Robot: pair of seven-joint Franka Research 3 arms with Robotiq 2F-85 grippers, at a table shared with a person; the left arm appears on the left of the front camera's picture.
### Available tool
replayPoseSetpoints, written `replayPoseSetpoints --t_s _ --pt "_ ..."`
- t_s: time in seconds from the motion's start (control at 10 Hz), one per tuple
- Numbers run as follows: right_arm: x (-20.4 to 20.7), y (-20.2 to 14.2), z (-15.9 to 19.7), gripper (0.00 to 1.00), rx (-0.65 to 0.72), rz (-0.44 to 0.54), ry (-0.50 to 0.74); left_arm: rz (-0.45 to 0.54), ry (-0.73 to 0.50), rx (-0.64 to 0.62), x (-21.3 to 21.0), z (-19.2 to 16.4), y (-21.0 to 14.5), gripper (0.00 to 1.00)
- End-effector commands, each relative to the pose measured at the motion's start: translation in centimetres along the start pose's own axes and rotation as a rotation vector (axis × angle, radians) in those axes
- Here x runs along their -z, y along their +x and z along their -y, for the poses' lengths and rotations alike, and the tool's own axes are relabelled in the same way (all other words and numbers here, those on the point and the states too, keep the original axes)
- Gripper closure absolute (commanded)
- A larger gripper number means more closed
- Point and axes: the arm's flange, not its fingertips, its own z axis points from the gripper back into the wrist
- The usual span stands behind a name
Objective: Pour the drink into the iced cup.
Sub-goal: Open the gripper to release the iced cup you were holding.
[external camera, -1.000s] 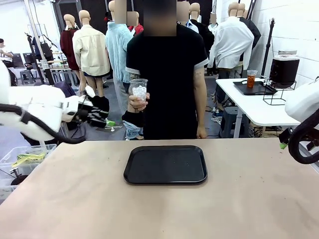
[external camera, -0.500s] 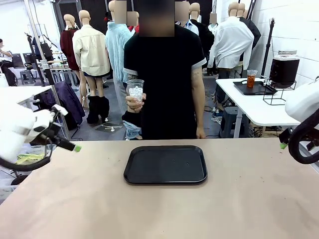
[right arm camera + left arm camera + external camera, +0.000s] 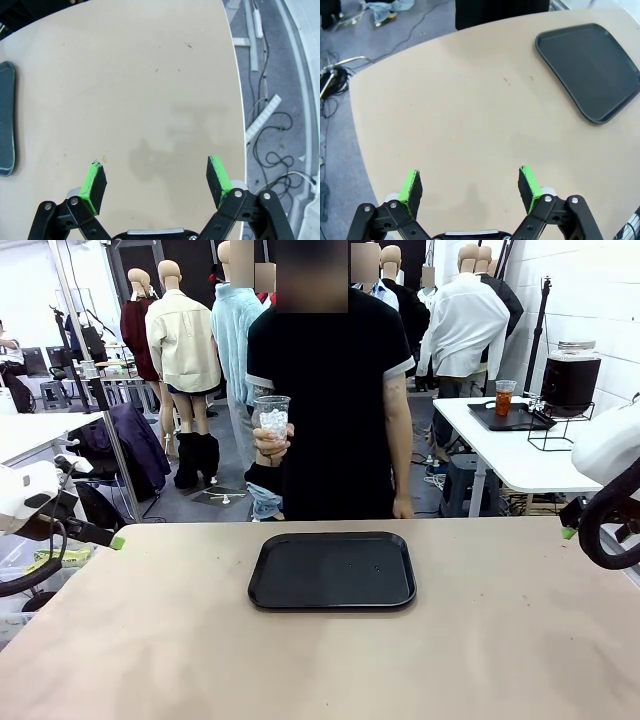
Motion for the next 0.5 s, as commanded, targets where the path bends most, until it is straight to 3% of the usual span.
replayPoseSetpoints --t_s 0.0,0.4 --pt "0.05 0.08 0.0 0.0 -0.006 0.003 -0.008 -0.01 -0.01 0.007 0.54 0.2 -0.19 0.0" --pt "0.05 0.08 0.0 0.0 -0.006 0.003 -0.008 -0.01 -0.01 0.007 0.54 0.2 -0.19 0.0"
